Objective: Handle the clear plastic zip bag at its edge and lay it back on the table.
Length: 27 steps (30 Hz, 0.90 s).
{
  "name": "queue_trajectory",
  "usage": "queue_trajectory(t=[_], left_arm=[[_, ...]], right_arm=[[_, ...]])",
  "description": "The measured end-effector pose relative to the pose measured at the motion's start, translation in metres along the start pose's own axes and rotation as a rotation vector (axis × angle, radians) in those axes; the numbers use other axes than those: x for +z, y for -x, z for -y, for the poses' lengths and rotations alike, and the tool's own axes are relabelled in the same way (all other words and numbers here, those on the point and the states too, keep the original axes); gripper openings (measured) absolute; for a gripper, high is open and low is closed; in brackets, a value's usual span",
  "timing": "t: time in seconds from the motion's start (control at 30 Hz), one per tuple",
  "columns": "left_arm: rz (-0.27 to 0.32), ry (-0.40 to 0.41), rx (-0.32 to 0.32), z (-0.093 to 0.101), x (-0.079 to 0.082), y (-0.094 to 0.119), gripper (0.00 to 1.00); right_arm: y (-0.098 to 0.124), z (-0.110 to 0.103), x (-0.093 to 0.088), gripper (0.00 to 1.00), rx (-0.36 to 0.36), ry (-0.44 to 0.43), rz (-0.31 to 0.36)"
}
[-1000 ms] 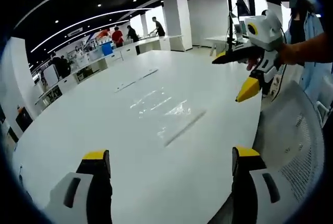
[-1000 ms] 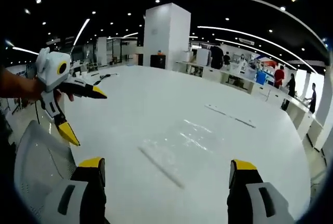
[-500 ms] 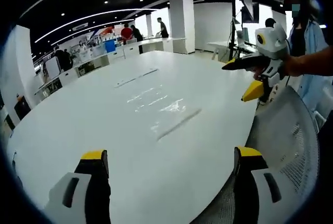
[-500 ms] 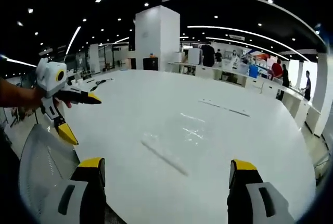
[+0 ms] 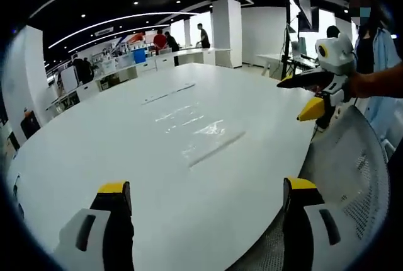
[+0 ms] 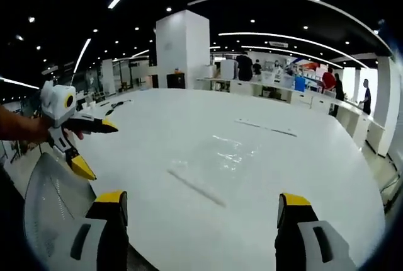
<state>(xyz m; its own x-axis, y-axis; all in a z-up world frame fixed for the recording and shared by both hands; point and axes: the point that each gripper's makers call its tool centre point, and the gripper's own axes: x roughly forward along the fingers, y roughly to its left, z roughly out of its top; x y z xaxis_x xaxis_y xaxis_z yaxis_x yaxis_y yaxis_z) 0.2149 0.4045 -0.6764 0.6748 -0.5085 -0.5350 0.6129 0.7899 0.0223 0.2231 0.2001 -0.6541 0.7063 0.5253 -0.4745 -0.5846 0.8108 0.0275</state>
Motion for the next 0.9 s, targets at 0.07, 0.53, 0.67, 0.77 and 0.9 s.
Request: queue_trajectory(t=[0.07,0.53,0.67,0.77,0.9], left_arm=[[-0.007,-0.007,0.002,0.002,-0.002,0.0,0.99],[-0.019,0.032,0.019,-0.007,-0.009,0.003,0.99],[-0.008,0.045,0.018,-0.009,-0.006,0.002,0.99],[-0.005,0.037,0.019,-0.007,-0.004,0.002,0.99],[-0.006,0.027,0.014,-0.007,-0.005,0.001,0.99]], right_arm=[[0.0,-0.001,0.001,1.0,0.002,-0.003,0.003],[-0.007,-0.009,0.001,1.0,0.029,0.003,0.0],[-0.007,-0.005,0.003,1.0,0.026,-0.007,0.007],[-0.005,-0.003,0.002,1.0,0.02,-0.011,0.01],[-0.004,0.0,0.0,1.0,0.016,-0.02,0.01]])
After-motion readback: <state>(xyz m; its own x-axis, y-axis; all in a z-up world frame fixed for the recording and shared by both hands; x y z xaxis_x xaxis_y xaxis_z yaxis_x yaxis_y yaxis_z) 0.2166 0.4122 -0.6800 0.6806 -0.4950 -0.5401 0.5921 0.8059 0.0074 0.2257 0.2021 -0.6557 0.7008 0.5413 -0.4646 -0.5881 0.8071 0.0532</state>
